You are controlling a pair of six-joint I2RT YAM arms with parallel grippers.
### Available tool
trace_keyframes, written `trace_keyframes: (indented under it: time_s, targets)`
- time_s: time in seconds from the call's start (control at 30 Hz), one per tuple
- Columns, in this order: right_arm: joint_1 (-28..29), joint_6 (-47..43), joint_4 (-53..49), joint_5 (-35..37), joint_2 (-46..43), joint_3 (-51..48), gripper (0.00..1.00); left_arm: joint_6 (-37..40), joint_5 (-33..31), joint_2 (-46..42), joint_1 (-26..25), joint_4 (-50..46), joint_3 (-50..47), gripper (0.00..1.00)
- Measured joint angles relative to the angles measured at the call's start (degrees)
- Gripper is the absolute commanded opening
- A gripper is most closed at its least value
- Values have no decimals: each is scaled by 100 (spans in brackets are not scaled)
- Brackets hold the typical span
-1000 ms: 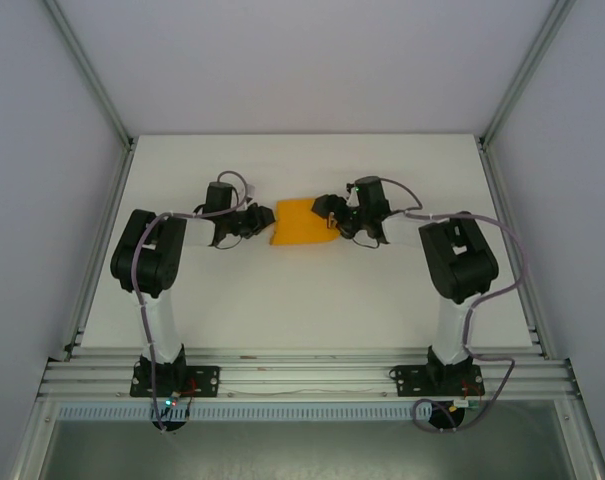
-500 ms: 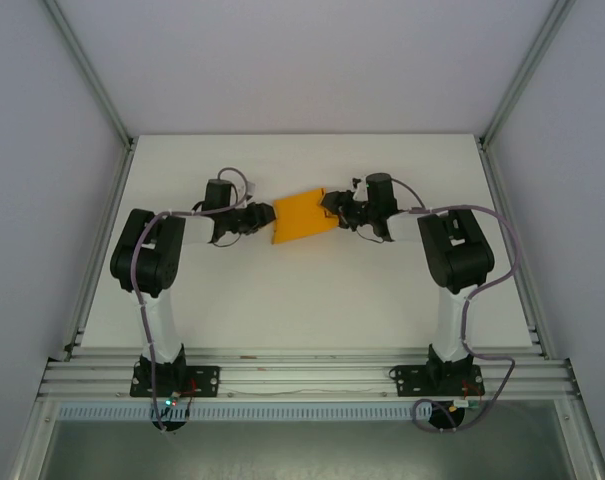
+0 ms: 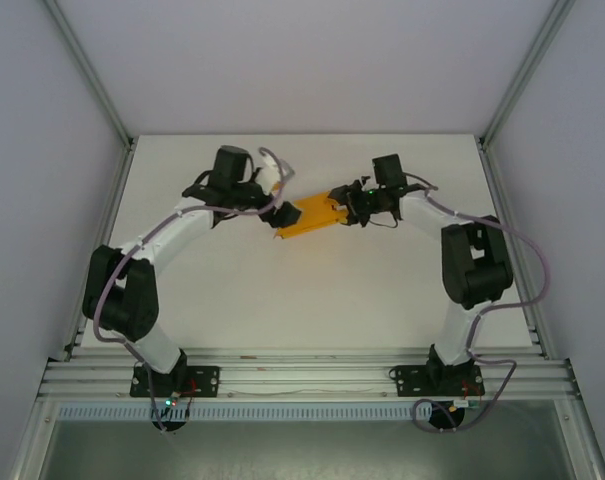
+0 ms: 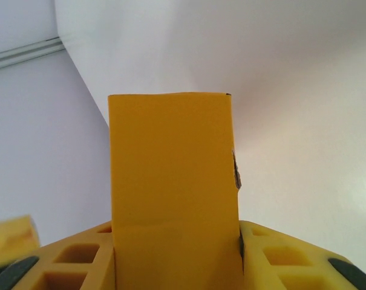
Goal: Assemble paper box
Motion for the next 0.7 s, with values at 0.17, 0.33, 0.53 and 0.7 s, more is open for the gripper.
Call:
trace_keyframes:
  time_s: [0.17, 0.33, 0.53, 0.7]
  targets:
    - [-120, 297, -1027, -140, -391, -7, 31, 1818, -717, -7, -767, -1187, 225, 100]
    - [-120, 680, -1399, -258, -610, -24, 29, 2741, -1185, -111, -933, -1517, 85, 100]
    - [-120, 992, -1705, -280, -769, -31, 29, 3051, -2124, -216, -1152, -1130, -400, 100]
    - [-136, 1596, -1281, -271, -1049, -560, 29, 3042, -2785, -225, -1191, -562, -669, 90]
